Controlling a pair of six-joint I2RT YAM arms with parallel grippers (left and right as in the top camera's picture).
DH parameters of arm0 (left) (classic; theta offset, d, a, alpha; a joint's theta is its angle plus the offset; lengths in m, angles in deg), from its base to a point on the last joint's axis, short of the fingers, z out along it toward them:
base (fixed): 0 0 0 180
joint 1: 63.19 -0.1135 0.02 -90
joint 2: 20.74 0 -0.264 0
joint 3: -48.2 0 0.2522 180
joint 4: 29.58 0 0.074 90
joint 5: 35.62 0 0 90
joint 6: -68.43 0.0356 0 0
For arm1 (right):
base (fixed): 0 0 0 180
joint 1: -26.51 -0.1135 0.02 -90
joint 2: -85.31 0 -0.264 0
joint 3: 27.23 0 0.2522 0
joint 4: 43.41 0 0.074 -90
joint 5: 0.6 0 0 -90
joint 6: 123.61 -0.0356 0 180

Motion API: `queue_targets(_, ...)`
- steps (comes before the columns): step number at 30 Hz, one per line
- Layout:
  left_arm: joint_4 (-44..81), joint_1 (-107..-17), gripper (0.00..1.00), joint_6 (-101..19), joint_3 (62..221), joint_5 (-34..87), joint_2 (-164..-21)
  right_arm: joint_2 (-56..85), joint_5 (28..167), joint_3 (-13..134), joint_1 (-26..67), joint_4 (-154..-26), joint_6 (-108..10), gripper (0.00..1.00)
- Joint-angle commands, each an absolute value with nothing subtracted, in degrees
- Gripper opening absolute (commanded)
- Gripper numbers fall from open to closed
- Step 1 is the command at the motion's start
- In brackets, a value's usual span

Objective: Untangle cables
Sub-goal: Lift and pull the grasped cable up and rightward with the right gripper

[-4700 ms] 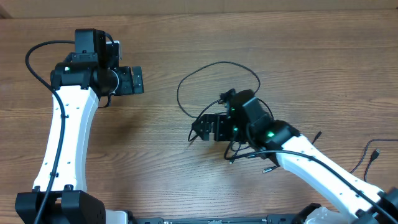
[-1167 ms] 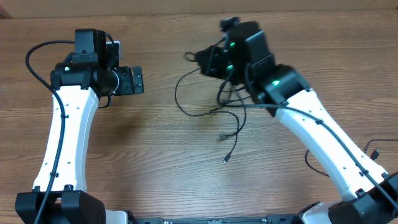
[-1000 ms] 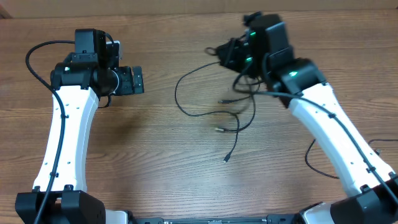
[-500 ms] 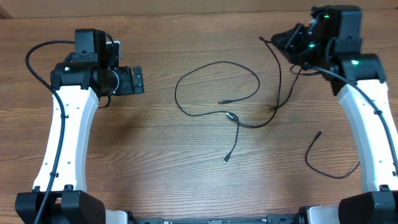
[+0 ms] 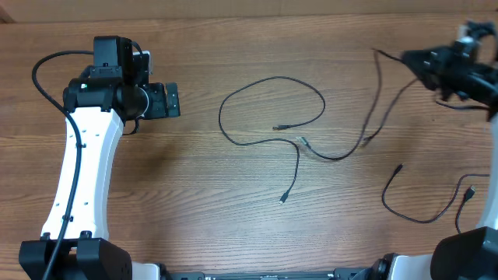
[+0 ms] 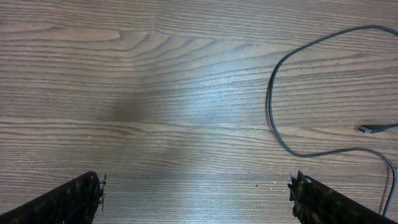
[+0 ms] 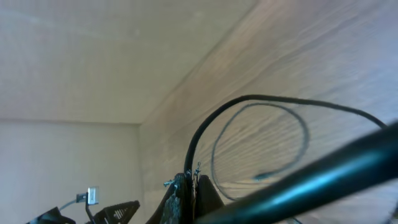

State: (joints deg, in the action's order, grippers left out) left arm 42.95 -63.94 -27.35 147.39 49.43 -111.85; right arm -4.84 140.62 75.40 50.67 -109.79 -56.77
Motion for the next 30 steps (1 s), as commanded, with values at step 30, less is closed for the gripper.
queue_targets(30, 43.0, -63.9, 1.00, -26.3, 147.9, 48.8, -112.2, -14.7, 139.3, 76.5, 78.4, -118.2, -42.1, 0.04)
